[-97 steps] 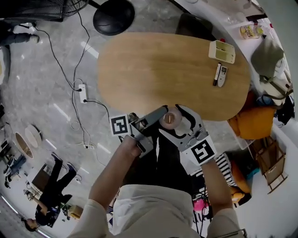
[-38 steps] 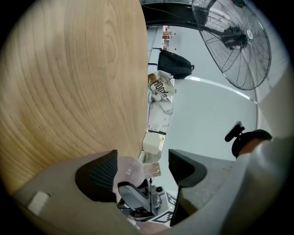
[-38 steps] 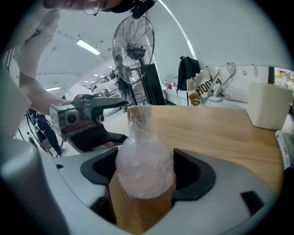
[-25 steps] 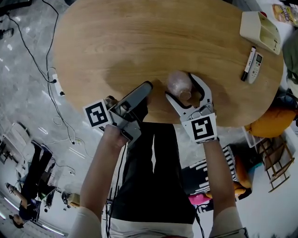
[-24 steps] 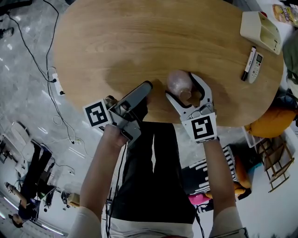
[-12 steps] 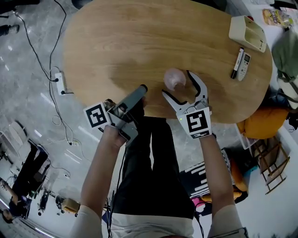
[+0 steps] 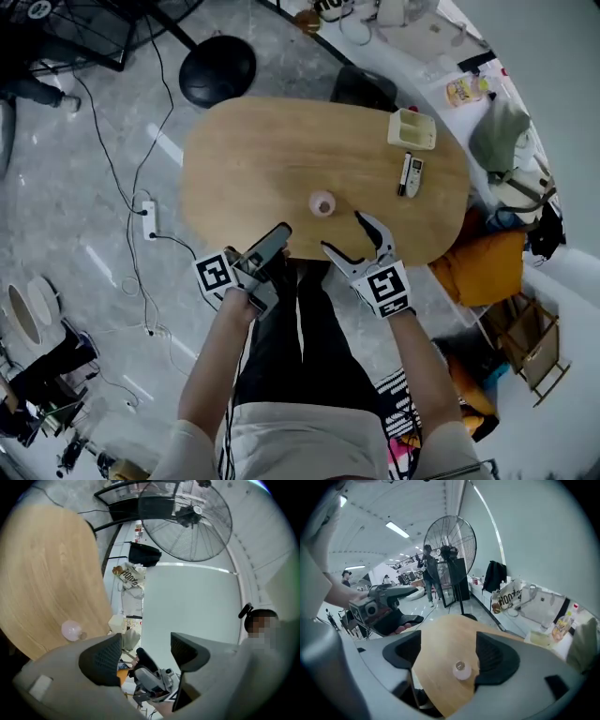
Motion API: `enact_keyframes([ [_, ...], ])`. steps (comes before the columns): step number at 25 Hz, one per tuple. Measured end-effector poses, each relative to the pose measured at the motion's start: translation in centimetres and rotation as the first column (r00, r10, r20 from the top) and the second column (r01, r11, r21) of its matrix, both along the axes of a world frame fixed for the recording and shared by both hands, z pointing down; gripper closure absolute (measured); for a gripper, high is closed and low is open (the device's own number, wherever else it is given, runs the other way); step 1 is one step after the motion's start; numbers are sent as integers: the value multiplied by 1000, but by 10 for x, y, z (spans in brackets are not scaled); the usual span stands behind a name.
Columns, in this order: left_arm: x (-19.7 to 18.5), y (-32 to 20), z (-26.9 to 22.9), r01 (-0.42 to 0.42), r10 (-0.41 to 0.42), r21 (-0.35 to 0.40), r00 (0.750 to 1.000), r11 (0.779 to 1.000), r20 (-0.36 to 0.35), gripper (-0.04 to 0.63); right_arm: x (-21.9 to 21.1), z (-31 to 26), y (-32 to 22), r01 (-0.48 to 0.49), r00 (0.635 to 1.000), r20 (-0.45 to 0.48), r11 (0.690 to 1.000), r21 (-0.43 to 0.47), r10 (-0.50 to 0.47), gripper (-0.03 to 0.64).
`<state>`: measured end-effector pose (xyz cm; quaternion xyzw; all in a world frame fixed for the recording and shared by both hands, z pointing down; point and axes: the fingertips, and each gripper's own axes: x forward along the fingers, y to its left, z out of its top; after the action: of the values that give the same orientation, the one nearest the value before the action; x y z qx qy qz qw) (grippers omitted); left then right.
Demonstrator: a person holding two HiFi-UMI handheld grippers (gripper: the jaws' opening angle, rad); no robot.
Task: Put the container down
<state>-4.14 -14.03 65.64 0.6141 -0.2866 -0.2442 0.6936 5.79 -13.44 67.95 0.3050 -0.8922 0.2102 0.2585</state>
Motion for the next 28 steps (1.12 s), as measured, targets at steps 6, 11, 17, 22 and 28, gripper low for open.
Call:
enact_keyframes([
  [6,4,19,-128,-34,18,155,994,987,105,309,19,-136,18,-45,999,28,995,91,42,288],
  [11,-1,63,-203,-57,16,201,980,978,200,366,25,-225,63,-37,999,-14,987,157,39,333],
  [17,-14,109,-277,-221,54,348,901,911,431,417,18,-305,108,-107,994,10,971,214,107,414],
  [22,-29,140,-319,-337,26,410,797,847,603,493,4,-345,148,-147,989,12,954,261,149,471],
  [28,-48,184,-347,-461,20,453,717,763,697,541,-16,-381,199,-193,979,1,924,330,204,534],
])
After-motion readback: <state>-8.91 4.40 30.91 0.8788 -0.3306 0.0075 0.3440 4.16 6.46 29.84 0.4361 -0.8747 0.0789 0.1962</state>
